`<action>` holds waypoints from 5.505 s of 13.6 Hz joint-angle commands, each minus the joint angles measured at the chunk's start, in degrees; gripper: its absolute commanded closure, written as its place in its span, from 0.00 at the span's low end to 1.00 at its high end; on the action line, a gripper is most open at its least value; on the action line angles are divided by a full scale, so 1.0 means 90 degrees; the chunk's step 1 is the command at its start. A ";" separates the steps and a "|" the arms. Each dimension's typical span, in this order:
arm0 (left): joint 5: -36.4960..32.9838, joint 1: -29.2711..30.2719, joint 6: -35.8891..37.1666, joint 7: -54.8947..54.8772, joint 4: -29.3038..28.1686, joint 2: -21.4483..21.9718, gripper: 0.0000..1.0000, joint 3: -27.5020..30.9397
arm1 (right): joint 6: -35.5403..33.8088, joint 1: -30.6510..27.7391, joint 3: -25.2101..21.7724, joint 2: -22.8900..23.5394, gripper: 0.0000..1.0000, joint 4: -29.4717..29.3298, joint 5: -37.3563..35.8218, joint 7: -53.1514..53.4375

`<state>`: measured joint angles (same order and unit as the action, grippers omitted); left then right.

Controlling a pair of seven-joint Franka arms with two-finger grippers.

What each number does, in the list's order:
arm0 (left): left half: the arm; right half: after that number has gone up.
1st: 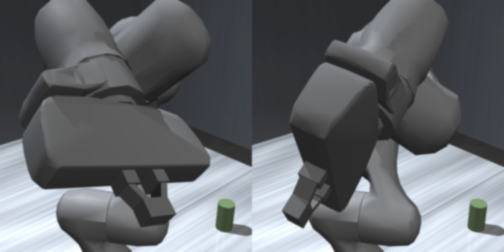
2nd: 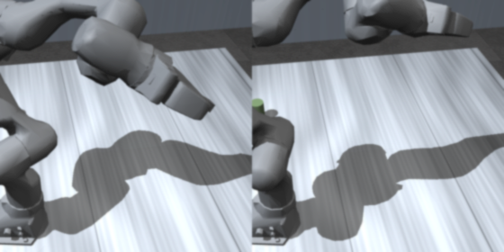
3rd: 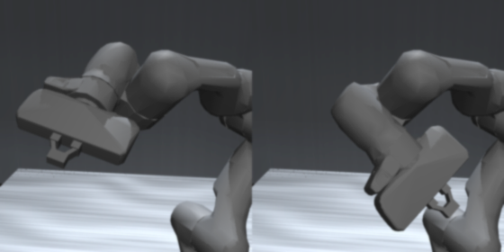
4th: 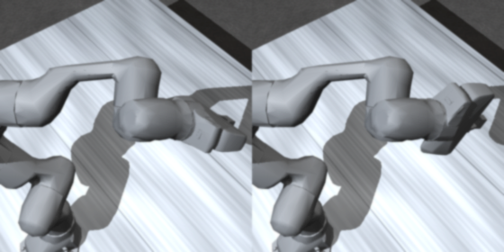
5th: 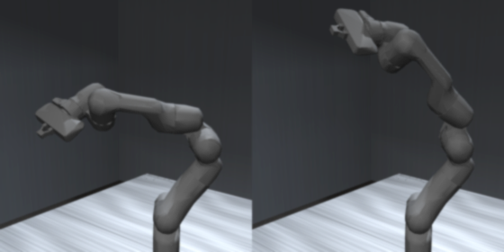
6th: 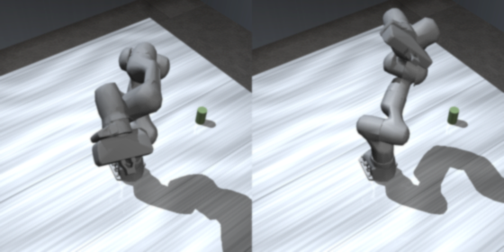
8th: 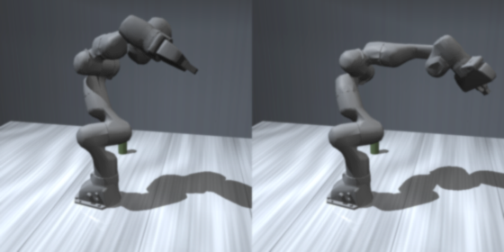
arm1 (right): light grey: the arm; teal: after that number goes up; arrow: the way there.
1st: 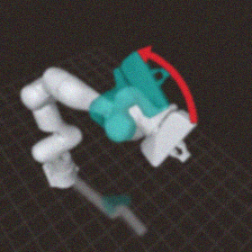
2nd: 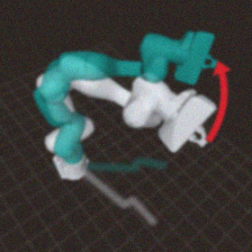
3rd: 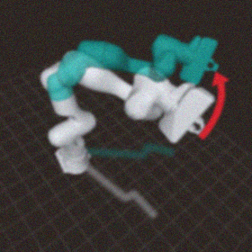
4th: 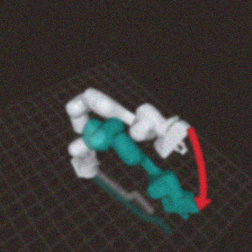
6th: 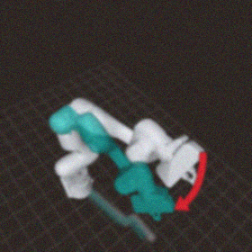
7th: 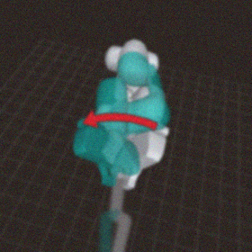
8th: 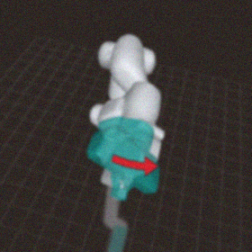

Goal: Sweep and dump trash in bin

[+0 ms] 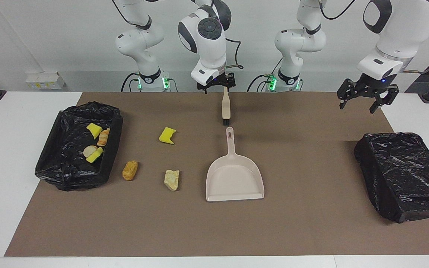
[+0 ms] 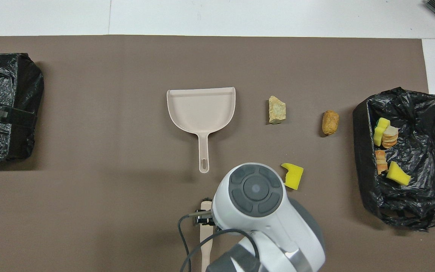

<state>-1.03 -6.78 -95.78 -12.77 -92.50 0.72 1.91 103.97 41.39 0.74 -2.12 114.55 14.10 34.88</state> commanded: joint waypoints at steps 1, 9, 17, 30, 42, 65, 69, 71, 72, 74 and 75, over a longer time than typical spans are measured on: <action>-0.0012 -0.0281 -0.0051 0.0022 -0.0259 0.0096 0.00 0.0003 | 0.0847 0.0603 -0.0004 -0.0302 0.00 0.0932 0.0143 0.0565; -0.0012 -0.2165 -0.1613 0.2021 -0.0523 -0.0928 0.00 0.0003 | 0.2521 0.1709 0.0006 -0.0135 0.00 0.2379 0.0699 0.1632; 0.0125 -0.3368 -0.2666 0.3204 -0.1341 -0.1555 0.00 0.0003 | 0.2383 0.1865 0.0093 -0.0301 0.16 0.2526 0.0865 0.1915; 0.0349 -0.3847 -0.4114 0.4134 -0.2094 -0.1906 0.35 0.0022 | 0.2579 0.2012 0.0093 -0.0321 1.00 0.2604 0.0875 0.1740; 0.0155 -0.3047 -0.3656 0.1276 -0.1909 -0.1448 1.00 0.0091 | -0.0309 0.0627 0.0015 -0.1697 1.00 0.2195 0.0017 0.0940; 0.0095 -0.3105 -0.4271 0.0833 -0.2086 -0.1740 0.74 0.0081 | 0.0448 -0.4081 0.0015 0.0654 1.00 0.0114 -0.4397 -0.4248; 0.0105 -0.3134 -0.4202 0.0892 -0.2153 -0.1691 0.34 0.0071 | 0.0684 -0.4228 0.0045 0.1065 1.00 0.0055 -0.4613 -0.4120; 0.0105 -0.3124 -0.4202 0.0882 -0.2183 -0.1682 0.35 0.0071 | 0.0704 -0.4257 0.0054 0.1201 1.00 0.0143 -0.4584 -0.4130; 0.0105 -0.3124 -0.4212 0.0872 -0.2193 -0.1691 0.35 0.0071 | 0.0684 -0.4248 0.0064 0.1270 1.00 0.0143 -0.4497 -0.4149; 0.0105 -0.3124 -0.4212 0.0833 -0.2232 -0.1691 0.43 0.0071 | 0.0577 -0.4112 0.0084 0.1271 1.00 0.0104 -0.3904 -0.4159; 0.0105 -0.3124 -0.4192 0.0823 -0.2251 -0.1691 0.54 0.0071 | 0.0567 -0.4063 0.0103 0.1271 1.00 0.0123 -0.3340 -0.4198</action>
<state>0.66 -34.28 -133.72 -5.19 -111.74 -15.14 2.08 109.72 4.39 1.09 8.63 116.09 -21.01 -2.79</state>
